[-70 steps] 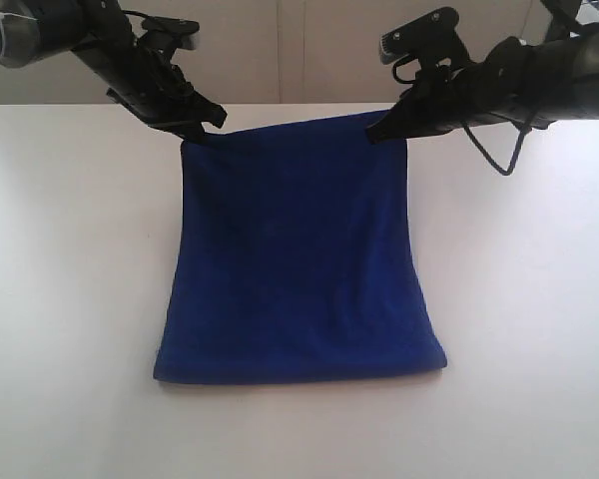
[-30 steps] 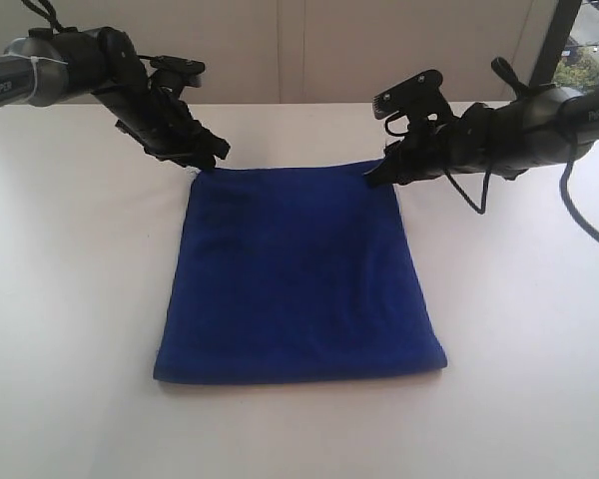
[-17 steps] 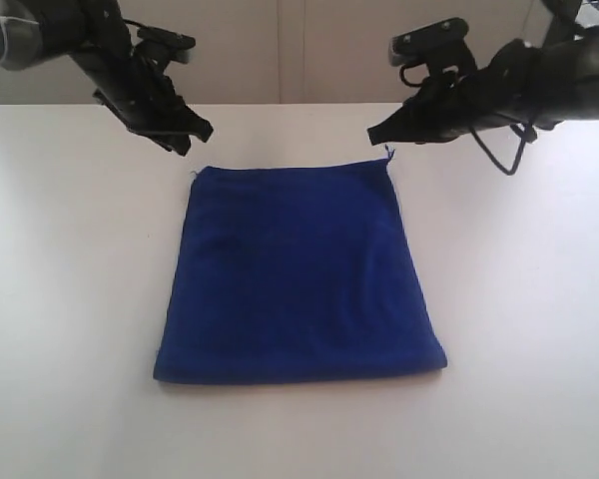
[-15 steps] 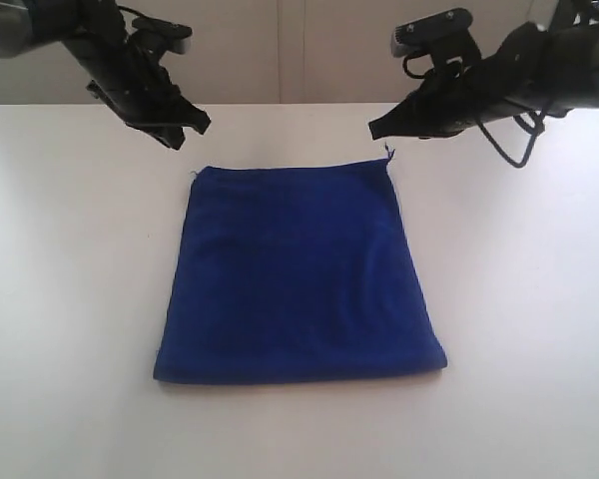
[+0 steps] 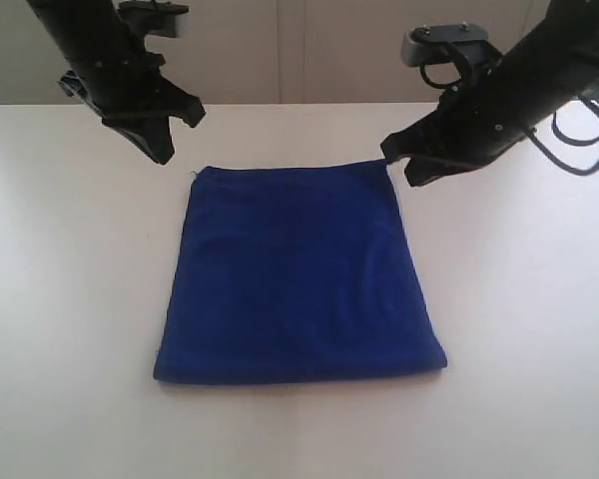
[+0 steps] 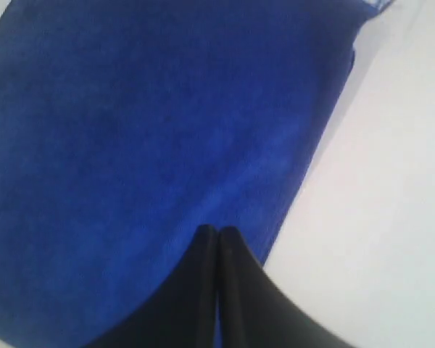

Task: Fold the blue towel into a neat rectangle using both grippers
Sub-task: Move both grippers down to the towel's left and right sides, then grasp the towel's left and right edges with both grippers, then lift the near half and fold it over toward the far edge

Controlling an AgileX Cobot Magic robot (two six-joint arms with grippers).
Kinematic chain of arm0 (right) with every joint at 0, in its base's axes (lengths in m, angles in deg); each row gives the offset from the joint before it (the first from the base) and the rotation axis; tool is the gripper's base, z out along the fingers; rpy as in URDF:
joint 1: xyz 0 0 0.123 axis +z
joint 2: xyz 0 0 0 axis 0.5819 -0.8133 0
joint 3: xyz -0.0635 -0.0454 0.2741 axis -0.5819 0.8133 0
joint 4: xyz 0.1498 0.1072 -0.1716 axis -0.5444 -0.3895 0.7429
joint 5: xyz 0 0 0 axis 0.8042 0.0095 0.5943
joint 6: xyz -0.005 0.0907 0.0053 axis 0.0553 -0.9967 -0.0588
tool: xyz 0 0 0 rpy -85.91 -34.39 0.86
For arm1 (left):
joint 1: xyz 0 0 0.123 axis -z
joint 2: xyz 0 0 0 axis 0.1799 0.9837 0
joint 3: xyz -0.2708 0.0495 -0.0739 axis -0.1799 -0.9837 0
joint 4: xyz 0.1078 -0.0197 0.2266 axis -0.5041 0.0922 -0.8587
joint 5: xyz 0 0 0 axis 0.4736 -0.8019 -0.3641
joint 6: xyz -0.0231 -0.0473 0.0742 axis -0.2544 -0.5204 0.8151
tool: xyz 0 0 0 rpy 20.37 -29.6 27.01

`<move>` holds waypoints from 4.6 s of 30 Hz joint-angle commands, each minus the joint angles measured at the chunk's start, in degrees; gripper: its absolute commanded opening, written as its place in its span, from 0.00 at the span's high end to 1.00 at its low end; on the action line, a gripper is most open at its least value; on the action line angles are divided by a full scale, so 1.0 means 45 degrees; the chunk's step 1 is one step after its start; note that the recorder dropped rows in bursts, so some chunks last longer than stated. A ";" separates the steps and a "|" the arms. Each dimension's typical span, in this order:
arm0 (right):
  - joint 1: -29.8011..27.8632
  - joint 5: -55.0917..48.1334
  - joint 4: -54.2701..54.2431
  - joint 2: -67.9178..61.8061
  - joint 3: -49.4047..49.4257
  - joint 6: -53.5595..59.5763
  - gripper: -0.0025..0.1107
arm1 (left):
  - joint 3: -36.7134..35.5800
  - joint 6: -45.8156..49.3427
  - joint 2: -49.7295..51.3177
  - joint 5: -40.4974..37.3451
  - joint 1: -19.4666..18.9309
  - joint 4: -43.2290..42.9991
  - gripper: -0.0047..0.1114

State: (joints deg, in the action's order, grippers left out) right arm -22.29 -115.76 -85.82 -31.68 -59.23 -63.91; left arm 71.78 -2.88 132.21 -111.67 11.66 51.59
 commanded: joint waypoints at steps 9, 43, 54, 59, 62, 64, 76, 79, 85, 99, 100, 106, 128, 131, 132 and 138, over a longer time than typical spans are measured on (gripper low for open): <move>0.1007 0.1873 0.0082 0.1651 0.5374 -0.1210 0.98 | -0.9957 -0.3057 -0.3772 0.7476 0.2517 -0.0616 0.96; 0.1096 0.3042 -0.0009 0.2774 0.6036 -0.0906 0.98 | -1.0752 -0.2721 -0.4585 0.8590 0.2517 -0.1253 0.96; 0.1096 0.1227 -0.0066 0.3428 0.6189 0.9340 0.98 | -1.0228 0.8236 -0.5094 0.5261 0.2517 0.0152 0.96; 0.1096 0.1189 -0.0303 0.2725 0.6224 1.0982 0.95 | -1.0228 1.2199 -0.4286 0.4714 0.2517 0.2511 0.96; 0.1096 0.1189 -0.0303 0.2349 0.6224 1.1094 0.83 | -1.0228 1.2079 -0.3829 0.5053 0.2517 0.2592 0.95; 0.1096 0.1189 -0.0303 0.2178 0.6224 1.1682 0.75 | -1.0228 1.2081 -0.3596 0.5053 0.2517 0.2482 0.90; 0.1096 0.1196 -0.0350 0.1025 0.6224 1.3824 0.67 | -1.0228 1.2415 -0.2806 0.4849 0.2517 0.2191 0.56; 0.1096 0.1265 -0.0350 0.0778 0.6224 1.3847 0.67 | -1.0228 1.2415 -0.2590 0.4736 0.2517 0.2100 0.56; 0.1096 0.1718 -0.0350 0.0651 0.6224 1.3932 0.67 | -1.0228 1.2415 -0.2210 0.4760 0.2517 0.1692 0.56; 0.1096 0.1772 -0.0407 -0.0050 0.6224 1.3981 0.67 | -1.0539 1.2415 -0.2050 0.5478 0.2517 0.1383 0.56; 0.1096 0.1749 -0.0407 -0.0135 0.6224 1.3981 0.67 | -1.0578 1.2415 -0.1978 0.5478 0.2517 0.1383 0.56; 0.1096 0.1661 -0.0438 -0.0355 0.6224 1.3981 0.71 | -1.0629 1.2415 -0.1663 0.5510 0.2517 0.1383 0.56; 0.1096 0.0619 -0.0621 0.0712 0.6224 1.3488 0.98 | -1.0604 1.0771 -0.2571 0.5141 0.2517 -0.0372 0.96; 0.1096 -0.0178 -0.0641 0.1449 0.6224 1.3277 0.98 | -1.0604 1.0595 -0.3207 0.4190 0.2517 -0.0057 0.96; 0.1096 -0.0447 -0.0641 0.1701 0.6224 1.3125 0.98 | -1.0604 1.0599 -0.3465 0.3680 0.2517 0.0133 0.96; 0.1096 -0.2560 -0.0886 0.3003 0.6224 1.2879 0.98 | -1.0604 1.0629 -0.4485 0.1978 0.2517 0.1293 0.96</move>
State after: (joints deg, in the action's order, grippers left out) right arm -17.26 -122.42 -89.08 -20.62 -31.49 -5.34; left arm 24.37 45.41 114.10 -97.53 23.02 54.27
